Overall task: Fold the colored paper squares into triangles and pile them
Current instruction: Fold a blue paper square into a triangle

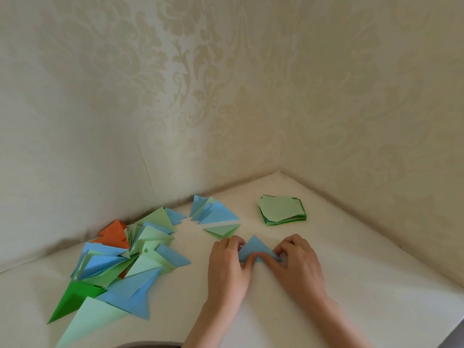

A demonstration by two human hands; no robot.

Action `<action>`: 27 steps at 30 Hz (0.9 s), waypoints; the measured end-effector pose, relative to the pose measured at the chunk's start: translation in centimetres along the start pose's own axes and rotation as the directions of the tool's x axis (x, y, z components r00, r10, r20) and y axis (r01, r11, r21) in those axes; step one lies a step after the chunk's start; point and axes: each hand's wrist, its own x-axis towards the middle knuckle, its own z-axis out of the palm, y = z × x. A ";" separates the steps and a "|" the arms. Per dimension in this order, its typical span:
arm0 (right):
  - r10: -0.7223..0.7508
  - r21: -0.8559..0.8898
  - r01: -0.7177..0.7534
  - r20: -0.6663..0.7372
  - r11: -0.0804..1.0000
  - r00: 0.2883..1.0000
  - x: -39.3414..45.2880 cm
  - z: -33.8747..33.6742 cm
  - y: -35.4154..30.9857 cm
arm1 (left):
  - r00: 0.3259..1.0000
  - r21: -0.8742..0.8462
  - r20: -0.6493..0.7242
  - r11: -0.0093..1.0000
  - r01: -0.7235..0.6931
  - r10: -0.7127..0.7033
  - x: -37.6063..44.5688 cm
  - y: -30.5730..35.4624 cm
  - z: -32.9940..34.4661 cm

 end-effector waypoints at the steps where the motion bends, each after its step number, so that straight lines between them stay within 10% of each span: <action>1: 0.007 -0.017 -0.006 0.008 1.000 1.000 0.0 0.0 0.0 | 1.000 0.008 -0.001 1.000 -0.006 0.006 0.0 0.1 0.1; 27: 0.026 0.158 -0.031 0.036 0.987 0.999 -0.3 -0.6 0.9 | 0.995 -0.126 0.066 0.988 0.085 -0.078 0.4 -1.3 -1.9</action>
